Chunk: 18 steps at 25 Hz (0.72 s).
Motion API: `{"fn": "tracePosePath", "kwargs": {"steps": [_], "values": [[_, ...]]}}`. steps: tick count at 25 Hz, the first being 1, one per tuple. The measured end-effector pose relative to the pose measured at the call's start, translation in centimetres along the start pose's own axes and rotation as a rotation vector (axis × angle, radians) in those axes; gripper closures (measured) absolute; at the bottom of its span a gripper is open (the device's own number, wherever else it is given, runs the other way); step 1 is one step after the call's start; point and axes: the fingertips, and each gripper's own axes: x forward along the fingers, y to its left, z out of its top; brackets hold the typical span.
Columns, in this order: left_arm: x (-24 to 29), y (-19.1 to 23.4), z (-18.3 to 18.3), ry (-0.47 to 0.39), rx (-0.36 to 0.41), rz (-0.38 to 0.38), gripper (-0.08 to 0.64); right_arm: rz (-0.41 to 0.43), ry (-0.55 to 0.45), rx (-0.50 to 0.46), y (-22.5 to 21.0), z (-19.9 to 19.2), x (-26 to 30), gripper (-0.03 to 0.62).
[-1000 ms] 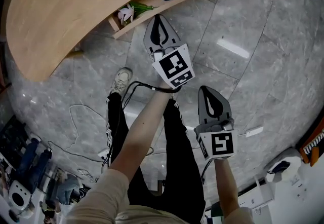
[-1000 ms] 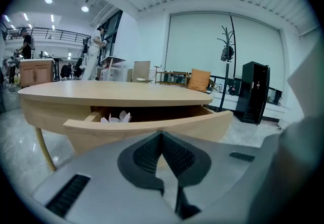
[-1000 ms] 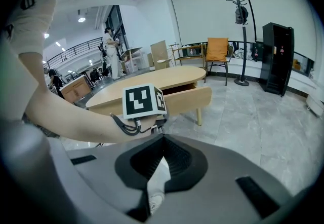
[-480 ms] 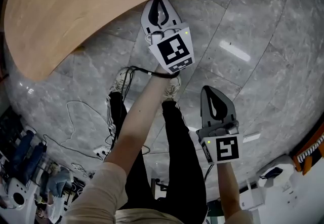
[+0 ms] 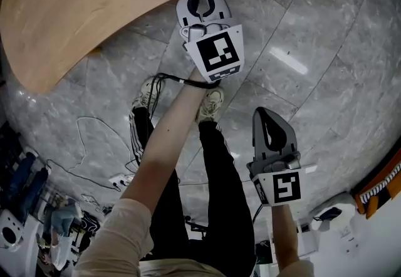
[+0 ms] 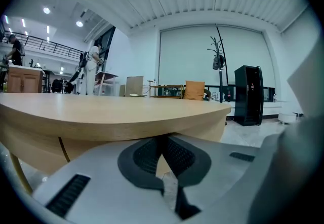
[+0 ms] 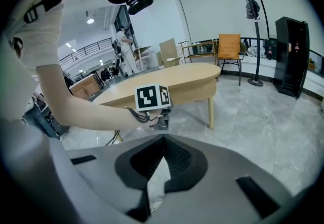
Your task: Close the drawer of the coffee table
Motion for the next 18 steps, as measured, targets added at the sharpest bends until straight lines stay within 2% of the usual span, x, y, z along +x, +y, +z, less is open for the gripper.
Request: {"fn": "tracePosePath", "kwargs": {"steps": [6, 11, 15, 18], "values": [[0.0, 0.2, -0.2, 0.025, 0.003, -0.006, 0.552, 0.013, -0.052, -0.003, 1.6, 2.1, 0.3, 0.586], [-1.0, 1.7, -0.2, 0.041, -0.008, 0.054, 0.552, 0.0, -0.078, 0.011, 2.1, 3.7, -0.2, 0.586], [-3.9, 0.4, 0.0, 0.079, 0.004, -0.007, 0.552, -0.003, -0.111, 0.016, 2.8, 5.1, -0.6, 0.586], [-6.9, 0.9, 1.7, 0.101, -0.012, -0.032, 0.552, -0.003, -0.148, 0.007, 4.4, 7.4, -1.5, 0.586]]}}
